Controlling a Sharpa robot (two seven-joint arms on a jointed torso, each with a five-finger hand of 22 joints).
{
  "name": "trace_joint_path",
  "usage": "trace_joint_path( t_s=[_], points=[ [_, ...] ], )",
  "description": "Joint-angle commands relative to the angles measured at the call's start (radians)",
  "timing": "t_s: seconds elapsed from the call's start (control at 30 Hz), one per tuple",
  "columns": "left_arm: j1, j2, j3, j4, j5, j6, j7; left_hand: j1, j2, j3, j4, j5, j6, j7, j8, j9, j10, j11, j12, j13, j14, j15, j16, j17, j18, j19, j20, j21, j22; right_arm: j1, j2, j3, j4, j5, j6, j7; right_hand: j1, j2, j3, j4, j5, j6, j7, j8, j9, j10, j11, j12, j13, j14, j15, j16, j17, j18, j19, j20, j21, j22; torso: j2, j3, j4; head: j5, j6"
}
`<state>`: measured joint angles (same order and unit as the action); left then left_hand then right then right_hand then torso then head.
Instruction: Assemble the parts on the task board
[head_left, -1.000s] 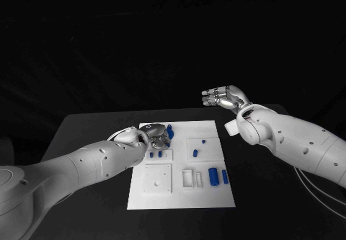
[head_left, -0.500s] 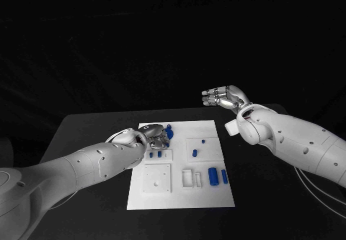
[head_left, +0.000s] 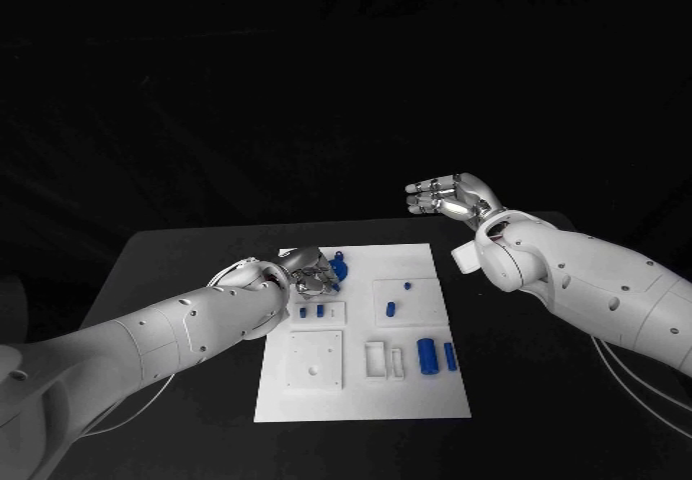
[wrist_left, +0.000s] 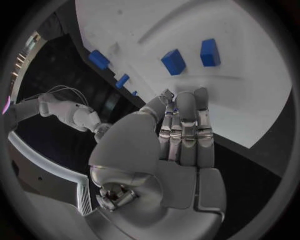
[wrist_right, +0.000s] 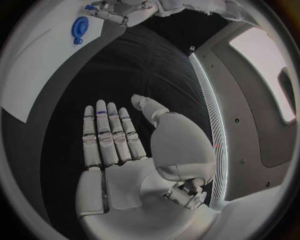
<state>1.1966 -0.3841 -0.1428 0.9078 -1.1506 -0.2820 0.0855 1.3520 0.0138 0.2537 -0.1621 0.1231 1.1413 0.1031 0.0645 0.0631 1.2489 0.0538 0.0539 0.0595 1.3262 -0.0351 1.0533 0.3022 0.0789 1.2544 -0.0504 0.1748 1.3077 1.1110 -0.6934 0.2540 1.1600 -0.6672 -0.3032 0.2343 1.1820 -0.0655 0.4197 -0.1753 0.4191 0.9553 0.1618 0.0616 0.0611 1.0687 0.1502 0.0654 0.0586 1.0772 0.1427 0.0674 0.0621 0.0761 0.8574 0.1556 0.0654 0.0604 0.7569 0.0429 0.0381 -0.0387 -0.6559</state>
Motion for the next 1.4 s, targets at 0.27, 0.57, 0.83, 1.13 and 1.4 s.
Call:
trace_joint_path(
  t_s=[0.27, 0.57, 0.83, 1.13, 1.4],
  points=[
    [0.002, -0.033, 0.026, 0.042, 0.056, 0.032, 0.016, -0.011, -0.003, 0.003, 0.003, 0.004, -0.004, 0.000, -0.003, 0.000, -0.003, 0.002, 0.004, -0.001, 0.008, 0.001, 0.000, 0.000, 0.002, 0.005, -0.002, -0.001, 0.017, 0.001, -0.002, 0.000, -0.007, -0.008, 0.019, 0.003, -0.005, 0.001, -0.002, 0.003, 0.004, 0.002, 0.002, -0.002, -0.001, -0.006, 0.001, -0.006, -0.001, -0.005, 0.006, -0.005, -0.002, 0.006, -0.012, 0.002, -0.006, -0.002, 0.001, -0.0018, 0.0007, 0.006, 0.006],
    [0.014, -0.089, 0.027, 0.076, 0.033, 0.049, 0.008, -0.011, -0.003, 0.003, 0.003, 0.003, -0.002, -0.001, -0.002, 0.001, -0.002, 0.002, 0.004, -0.001, 0.008, 0.001, -0.001, 0.000, 0.001, 0.005, -0.001, -0.003, 0.017, 0.001, -0.008, 0.000, -0.008, -0.008, 0.024, 0.002, -0.004, 0.002, -0.003, 0.003, 0.004, 0.001, 0.002, -0.002, -0.001, -0.006, 0.001, -0.005, -0.001, -0.006, 0.006, -0.005, -0.001, 0.006, -0.014, 0.003, -0.006, -0.002, 0.002, 0.0000, -0.0015, 0.012, 0.006],
    [0.024, -0.134, 0.026, 0.096, 0.025, 0.064, 0.005, -0.010, -0.003, 0.001, 0.004, -0.001, 0.003, -0.002, -0.002, 0.001, -0.001, 0.002, 0.004, -0.001, 0.007, 0.001, -0.002, -0.001, 0.001, 0.004, -0.001, -0.005, 0.017, 0.001, -0.013, 0.000, -0.008, -0.008, 0.027, 0.002, -0.006, 0.001, -0.011, 0.004, 0.003, 0.002, 0.002, -0.002, -0.001, -0.006, 0.001, -0.005, -0.001, -0.007, 0.007, -0.005, -0.002, 0.006, -0.014, 0.003, -0.006, -0.002, 0.001, -0.0022, 0.0023, 0.012, 0.005],
    [0.026, -0.141, 0.026, 0.097, -0.017, 0.081, 0.002, -0.007, -0.002, 0.000, 0.003, -0.001, 0.004, -0.002, -0.002, 0.001, -0.003, 0.002, 0.004, -0.001, 0.005, 0.001, -0.005, -0.001, 0.000, 0.003, -0.001, -0.007, 0.017, 0.001, -0.008, 0.000, -0.012, -0.008, 0.029, 0.004, -0.005, 0.001, -0.014, 0.003, 0.004, 0.002, 0.002, -0.002, -0.001, -0.006, 0.001, -0.005, -0.001, -0.007, 0.007, -0.005, -0.002, 0.006, -0.014, 0.003, -0.006, -0.002, 0.002, -0.0005, -0.0025, 0.018, 0.002],
    [0.026, -0.130, 0.024, 0.080, -0.061, 0.095, -0.006, -0.005, -0.001, -0.001, 0.003, -0.002, 0.006, -0.002, -0.002, 0.001, -0.004, 0.003, 0.004, -0.001, 0.004, 0.002, -0.006, -0.002, 0.000, 0.002, -0.001, -0.009, 0.018, 0.001, -0.007, 0.000, -0.013, -0.008, 0.028, 0.004, -0.004, 0.004, -0.017, 0.004, 0.005, 0.002, 0.001, -0.002, -0.001, -0.006, 0.000, -0.005, -0.001, -0.007, 0.006, -0.005, -0.002, 0.006, -0.015, 0.003, -0.006, -0.002, 0.002, -0.0007, -0.0016, 0.018, 0.000]
  ],
)
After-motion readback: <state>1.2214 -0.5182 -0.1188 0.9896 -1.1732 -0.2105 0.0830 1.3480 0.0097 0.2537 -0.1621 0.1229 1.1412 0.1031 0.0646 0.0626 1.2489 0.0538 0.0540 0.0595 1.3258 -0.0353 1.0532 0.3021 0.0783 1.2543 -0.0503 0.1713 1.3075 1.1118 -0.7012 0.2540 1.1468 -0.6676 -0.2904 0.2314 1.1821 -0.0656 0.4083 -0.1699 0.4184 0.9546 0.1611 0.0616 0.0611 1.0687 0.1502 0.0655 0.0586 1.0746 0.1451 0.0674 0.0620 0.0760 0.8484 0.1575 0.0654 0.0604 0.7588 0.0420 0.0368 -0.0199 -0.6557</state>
